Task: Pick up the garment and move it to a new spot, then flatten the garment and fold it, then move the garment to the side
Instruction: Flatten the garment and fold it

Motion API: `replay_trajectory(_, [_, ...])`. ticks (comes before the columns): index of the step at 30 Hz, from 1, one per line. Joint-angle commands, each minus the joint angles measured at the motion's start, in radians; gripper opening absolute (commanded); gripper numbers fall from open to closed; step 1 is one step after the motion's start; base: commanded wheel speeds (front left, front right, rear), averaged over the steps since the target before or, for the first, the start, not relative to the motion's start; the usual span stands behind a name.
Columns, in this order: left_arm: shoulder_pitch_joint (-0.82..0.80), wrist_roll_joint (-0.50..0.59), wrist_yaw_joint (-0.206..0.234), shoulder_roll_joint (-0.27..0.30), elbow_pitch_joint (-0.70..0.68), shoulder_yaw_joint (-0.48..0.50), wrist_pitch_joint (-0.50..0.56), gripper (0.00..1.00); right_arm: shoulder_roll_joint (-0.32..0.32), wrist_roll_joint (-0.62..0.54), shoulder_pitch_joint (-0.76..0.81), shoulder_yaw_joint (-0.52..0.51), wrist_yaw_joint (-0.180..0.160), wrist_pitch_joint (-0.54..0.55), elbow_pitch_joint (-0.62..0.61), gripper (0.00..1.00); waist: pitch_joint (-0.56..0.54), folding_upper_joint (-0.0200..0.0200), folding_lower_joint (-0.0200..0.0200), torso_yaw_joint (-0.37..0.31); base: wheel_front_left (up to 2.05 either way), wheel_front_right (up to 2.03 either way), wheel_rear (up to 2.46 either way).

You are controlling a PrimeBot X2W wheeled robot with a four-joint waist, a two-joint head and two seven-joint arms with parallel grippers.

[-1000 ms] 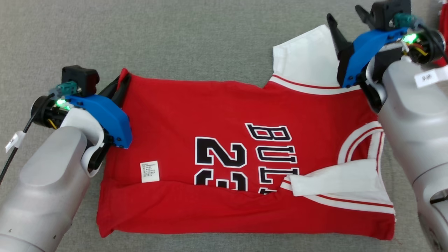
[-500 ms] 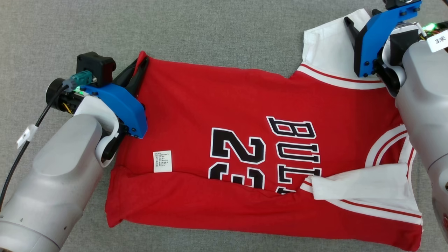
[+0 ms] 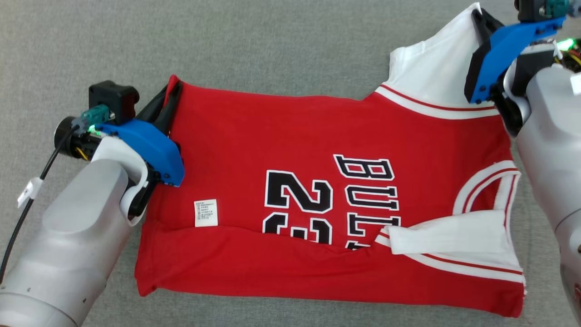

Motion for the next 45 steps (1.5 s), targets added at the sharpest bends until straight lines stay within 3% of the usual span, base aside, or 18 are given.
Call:
replay_trajectory(1, [0.014, -0.010, -0.001, -0.001, 0.009, 0.000, -0.012, 0.00, -0.001, 0.011, 0.028, -0.005, 0.000, -0.035, -0.001, 0.00, -0.030, 0.0000, 0.0001, -0.023, 0.00, 0.00, 0.00])
replay_trajectory(7, [0.062, -0.022, 0.003, 0.000, 0.037, 0.006, -0.043, 0.00, 0.005, 0.036, 0.123, 0.008, 0.000, -0.166, -0.037, 0.00, -0.094, 0.0000, 0.0001, -0.062, 0.00, 0.00, 0.00])
replay_trajectory(13, [0.109, -0.029, 0.013, 0.013, 0.043, 0.020, -0.066, 0.00, 0.008, 0.098, 0.276, 0.035, 0.000, -0.200, -0.171, 0.00, -0.142, 0.0000, 0.0001, -0.089, 0.00, 0.00, 0.00])
replay_trajectory(25, [0.221, -0.025, 0.066, 0.040, -0.039, 0.067, -0.088, 0.00, -0.026, 0.190, 0.718, -0.004, 0.000, -0.202, -0.665, 0.00, -0.200, 0.0000, 0.0001, -0.106, 0.00, 0.00, 0.00])
replay_trajectory(41, [0.496, 0.055, 0.154, 0.054, -0.294, 0.226, -0.089, 0.00, 0.015, 0.187, 1.148, -0.153, 0.000, -0.136, -1.000, 0.00, -0.247, 0.0000, 0.0001, -0.096, 0.00, 0.00, 0.00])
replay_trajectory(45, [0.564, 0.082, 0.152, 0.042, -0.337, 0.264, -0.089, 0.00, 0.046, 0.177, 1.231, -0.189, 0.000, -0.099, -1.062, 0.00, -0.255, 0.0000, 0.0001, -0.087, 0.00, 0.00, 0.00])
